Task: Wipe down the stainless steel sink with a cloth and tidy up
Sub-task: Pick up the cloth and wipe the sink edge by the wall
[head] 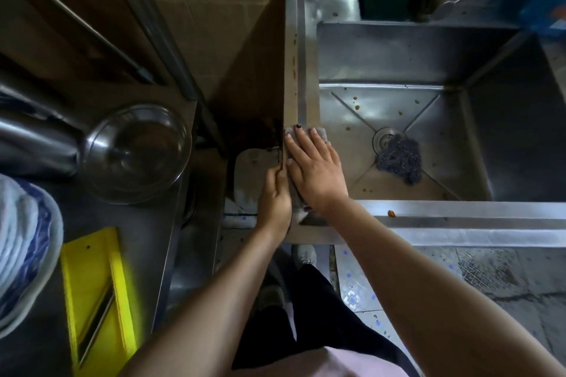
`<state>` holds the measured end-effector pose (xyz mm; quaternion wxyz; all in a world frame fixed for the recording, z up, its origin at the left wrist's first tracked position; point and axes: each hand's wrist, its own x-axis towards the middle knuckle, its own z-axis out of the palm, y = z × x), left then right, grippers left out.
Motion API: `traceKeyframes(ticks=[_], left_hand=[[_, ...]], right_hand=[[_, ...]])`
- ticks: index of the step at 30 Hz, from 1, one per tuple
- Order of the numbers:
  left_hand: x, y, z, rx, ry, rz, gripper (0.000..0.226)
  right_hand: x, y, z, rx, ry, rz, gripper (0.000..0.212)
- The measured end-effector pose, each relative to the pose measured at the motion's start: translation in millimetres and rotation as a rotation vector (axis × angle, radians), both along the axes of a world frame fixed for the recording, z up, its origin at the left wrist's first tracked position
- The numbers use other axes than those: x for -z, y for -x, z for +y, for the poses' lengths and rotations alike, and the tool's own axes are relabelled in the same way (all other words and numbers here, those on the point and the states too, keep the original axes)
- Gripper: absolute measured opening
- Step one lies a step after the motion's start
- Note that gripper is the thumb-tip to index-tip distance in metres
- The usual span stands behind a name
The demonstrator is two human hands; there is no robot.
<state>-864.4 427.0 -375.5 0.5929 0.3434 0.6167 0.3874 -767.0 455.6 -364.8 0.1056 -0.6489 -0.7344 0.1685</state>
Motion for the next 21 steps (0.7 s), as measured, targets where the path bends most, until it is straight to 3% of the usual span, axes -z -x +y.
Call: traceKeyframes(ticks=[2, 7, 11, 21], left_hand=[[0, 0, 13, -0.023, 0.011, 0.124, 0.018], [1, -7, 47, 0.004, -0.025, 0.106, 0.029], [1, -14, 71, -0.078, 0.095, 0.155, 0.037], [-4, -15, 71, -0.064, 0.029, 0.353, 0.035]], right_hand=[[2, -3, 14, -0.022, 0.000, -0.014, 0.051], [6, -10, 51, -0.049, 0.014, -0.021, 0.053], [8, -13, 78, -0.036, 0.008, 0.004, 0.051], [6, -15, 102, -0.021, -0.023, 0.071, 0.050]])
